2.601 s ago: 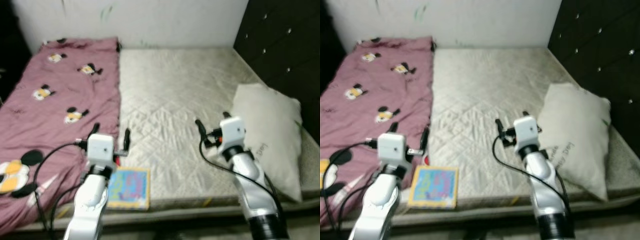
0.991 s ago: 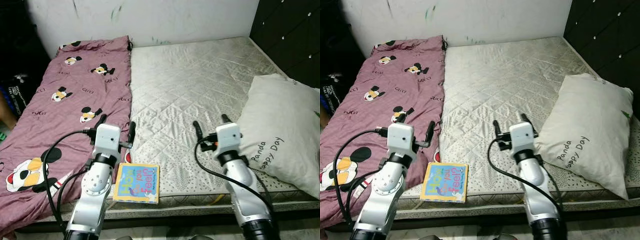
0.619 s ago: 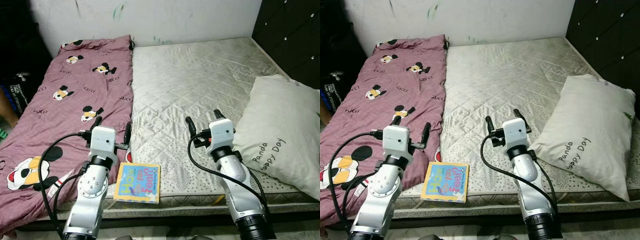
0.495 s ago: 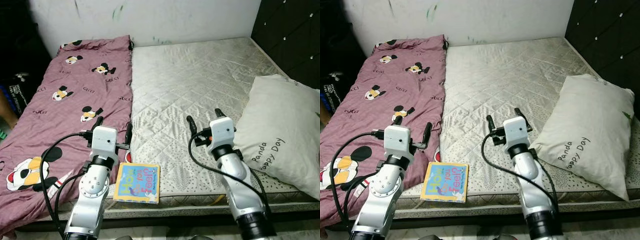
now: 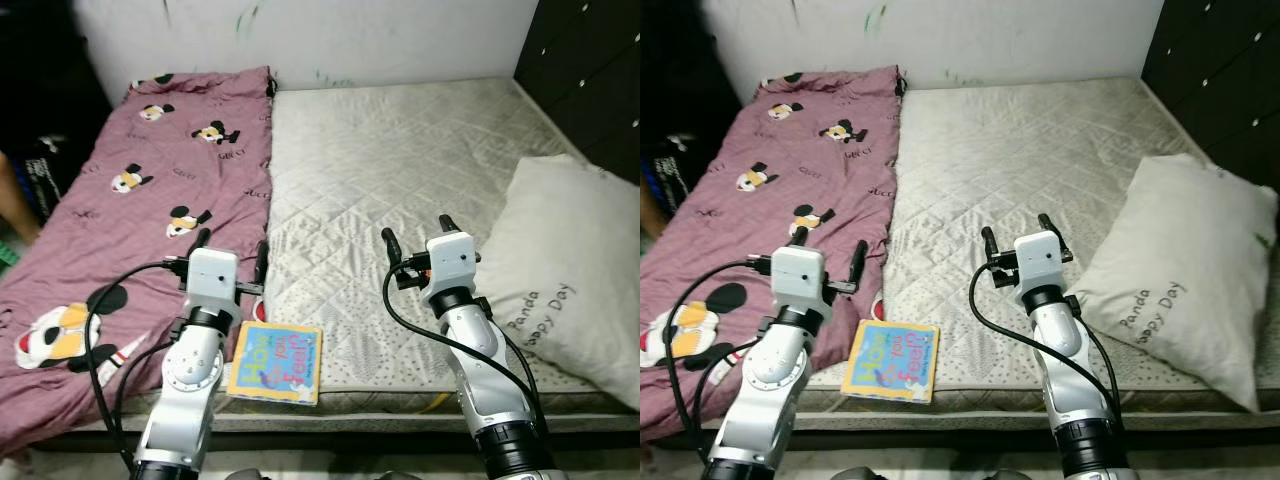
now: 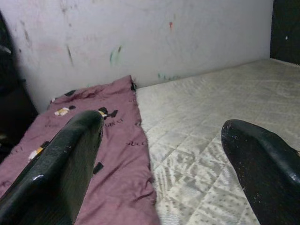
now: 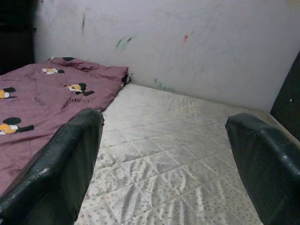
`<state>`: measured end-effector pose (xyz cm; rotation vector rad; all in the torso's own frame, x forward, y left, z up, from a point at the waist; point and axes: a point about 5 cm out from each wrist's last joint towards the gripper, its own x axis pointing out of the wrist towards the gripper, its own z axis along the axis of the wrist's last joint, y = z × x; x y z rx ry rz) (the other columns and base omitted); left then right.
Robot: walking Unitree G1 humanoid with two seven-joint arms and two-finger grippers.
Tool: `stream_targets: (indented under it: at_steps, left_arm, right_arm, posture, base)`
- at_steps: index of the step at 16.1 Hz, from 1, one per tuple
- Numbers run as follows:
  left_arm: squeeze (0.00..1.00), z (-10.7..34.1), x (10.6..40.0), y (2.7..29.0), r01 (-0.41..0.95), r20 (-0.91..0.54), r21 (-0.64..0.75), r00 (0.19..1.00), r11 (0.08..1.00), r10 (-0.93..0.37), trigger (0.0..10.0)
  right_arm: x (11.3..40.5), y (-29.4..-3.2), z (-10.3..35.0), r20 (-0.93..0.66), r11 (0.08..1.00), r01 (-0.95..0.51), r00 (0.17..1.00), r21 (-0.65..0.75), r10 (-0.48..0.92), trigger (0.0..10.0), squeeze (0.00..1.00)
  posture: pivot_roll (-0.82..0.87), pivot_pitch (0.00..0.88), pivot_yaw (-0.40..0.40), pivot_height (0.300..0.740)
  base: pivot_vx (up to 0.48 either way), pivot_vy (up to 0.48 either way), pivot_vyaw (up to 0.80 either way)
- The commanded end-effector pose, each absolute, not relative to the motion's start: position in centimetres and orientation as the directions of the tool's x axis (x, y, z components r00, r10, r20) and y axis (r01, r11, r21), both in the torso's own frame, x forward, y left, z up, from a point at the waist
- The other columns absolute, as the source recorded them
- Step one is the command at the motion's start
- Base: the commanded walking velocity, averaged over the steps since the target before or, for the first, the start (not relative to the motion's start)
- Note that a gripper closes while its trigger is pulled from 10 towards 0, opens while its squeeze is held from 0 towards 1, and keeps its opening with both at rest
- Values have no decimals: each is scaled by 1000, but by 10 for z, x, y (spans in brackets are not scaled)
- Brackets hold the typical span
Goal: Clean up the room
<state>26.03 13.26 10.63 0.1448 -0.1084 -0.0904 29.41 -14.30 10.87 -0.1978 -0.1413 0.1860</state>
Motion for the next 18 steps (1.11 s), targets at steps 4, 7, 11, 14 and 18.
stream_targets:
  at_steps: [4,7,11,14,18]
  left_arm:
    - [0,102,247,139,38,85,156,995,987,-52,10000]
    - [0,102,242,143,30,75,164,996,986,-43,10000]
    - [0,101,240,141,53,62,166,996,985,-64,10000]
    - [0,101,240,140,61,59,170,996,984,-72,10000]
    - [0,102,239,140,53,55,168,996,984,-63,10000]
  right_arm:
    - [292,-126,106,101,949,-249,957,-194,272,10000,0]
    - [294,-121,108,101,950,-261,954,-173,281,10000,0]
    - [293,-127,108,105,956,-237,961,-172,257,10000,0]
    - [292,-127,108,105,957,-234,962,-172,254,10000,0]
    - [292,-126,108,99,957,-242,961,-160,259,10000,0]
  posture:
    - [-20,0,-13,740]
    - [-15,0,-9,740]
    - [-29,12,11,740]
    - [-31,15,13,740]
    - [-27,21,5,740]
  base:
    - [0,0,0]
    - [0,0,0]
    - [0,0,0]
    - [0,0,0]
    - [0,-192,-108]
